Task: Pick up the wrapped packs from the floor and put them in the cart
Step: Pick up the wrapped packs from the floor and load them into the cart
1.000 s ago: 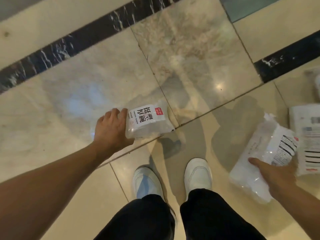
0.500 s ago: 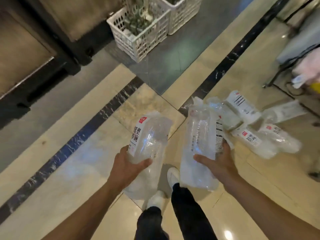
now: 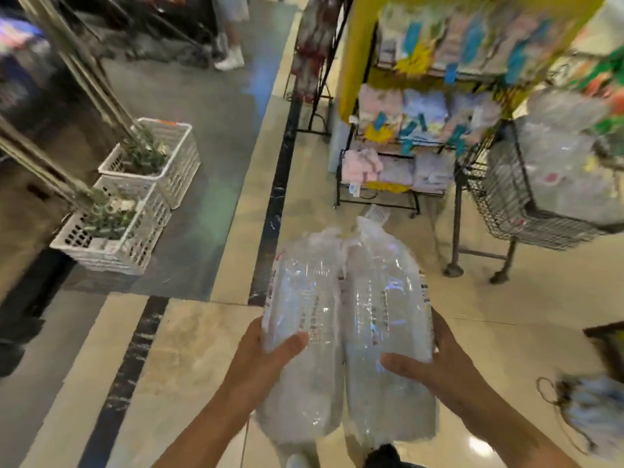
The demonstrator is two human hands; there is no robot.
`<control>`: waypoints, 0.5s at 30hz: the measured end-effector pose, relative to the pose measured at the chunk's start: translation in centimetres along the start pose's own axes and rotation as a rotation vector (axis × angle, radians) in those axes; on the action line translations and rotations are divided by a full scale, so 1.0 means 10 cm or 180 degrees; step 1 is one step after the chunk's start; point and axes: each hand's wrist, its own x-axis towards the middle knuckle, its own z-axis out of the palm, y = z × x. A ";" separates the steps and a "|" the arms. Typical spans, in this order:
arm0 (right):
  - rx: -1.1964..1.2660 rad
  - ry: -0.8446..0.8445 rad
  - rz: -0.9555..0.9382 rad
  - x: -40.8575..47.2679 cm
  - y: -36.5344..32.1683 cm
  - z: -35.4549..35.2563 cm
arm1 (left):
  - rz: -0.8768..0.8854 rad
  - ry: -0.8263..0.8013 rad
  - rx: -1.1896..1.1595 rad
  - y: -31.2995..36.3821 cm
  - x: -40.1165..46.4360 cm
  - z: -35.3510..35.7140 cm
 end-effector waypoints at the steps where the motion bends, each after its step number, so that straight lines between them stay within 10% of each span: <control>1: 0.0042 0.0107 -0.0025 -0.08 -0.01 -0.15 | 0.0044 -0.0139 0.0021 0.08 0.02 0.12; 15: 0.0758 0.1240 -0.0005 -0.44 0.48 -2.33 | 0.0408 -0.1612 0.0694 1.15 0.48 2.69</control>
